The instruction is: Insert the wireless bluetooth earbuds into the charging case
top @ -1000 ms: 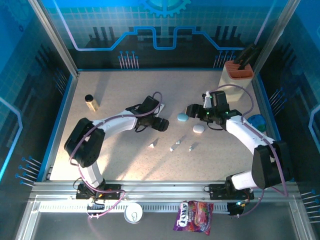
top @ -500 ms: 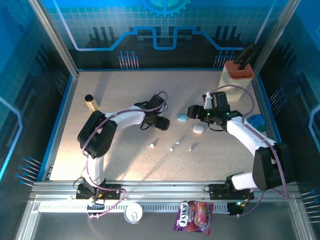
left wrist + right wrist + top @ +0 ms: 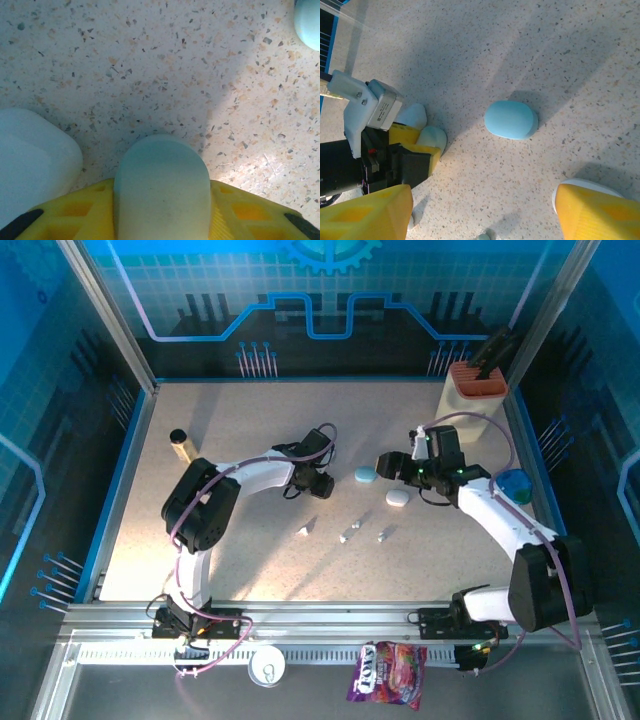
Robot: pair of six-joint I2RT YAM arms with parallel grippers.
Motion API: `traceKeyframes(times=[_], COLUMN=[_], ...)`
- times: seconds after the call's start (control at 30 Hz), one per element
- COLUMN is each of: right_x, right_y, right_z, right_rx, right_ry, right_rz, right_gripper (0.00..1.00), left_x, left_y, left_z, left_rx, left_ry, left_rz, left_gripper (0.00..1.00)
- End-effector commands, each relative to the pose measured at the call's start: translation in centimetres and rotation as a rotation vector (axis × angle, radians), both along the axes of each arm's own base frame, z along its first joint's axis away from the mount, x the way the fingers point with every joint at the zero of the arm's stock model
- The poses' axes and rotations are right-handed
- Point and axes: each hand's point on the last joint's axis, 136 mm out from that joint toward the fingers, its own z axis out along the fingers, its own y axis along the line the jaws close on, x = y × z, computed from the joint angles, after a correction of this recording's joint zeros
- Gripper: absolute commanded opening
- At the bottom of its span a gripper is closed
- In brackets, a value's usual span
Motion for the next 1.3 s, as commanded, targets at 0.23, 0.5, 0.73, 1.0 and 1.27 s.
traceKeyframes(times=[0.23,0.5,0.73,1.0,1.27], right_x=[-3.1,-6.4,-8.1,-8.0,-7.4], right_y=[0.4,3.6,6.0,8.3,10.0], right_z=[2.8,3.9,4.2,3.0,1.6], right_rx=[0.077,0.265,0.339,0.338,0.32], right_ry=[0.001,0.099,0.146,0.181,0.212], right_rz=[0.056,0.2,0.293,0.339,0.376], right_gripper=[0.75,0.74,0.72,0.69,0.6], left_x=[-1.7,-5.9,-8.0,-9.2,-10.0], left_y=[-2.4,-5.1,-5.9,-6.7,-7.0], left_z=[6.3,11.4,12.6,13.9,14.2], left_rx=[-0.155,-0.364,-0.385,-0.423,-0.437], left_ry=[-0.229,-0.572,-0.663,-0.723,-0.72], left_rz=[-0.233,-0.63,-0.809,-0.877,-0.91], left_gripper=[0.37,0.39,0.39,0.4,0.4])
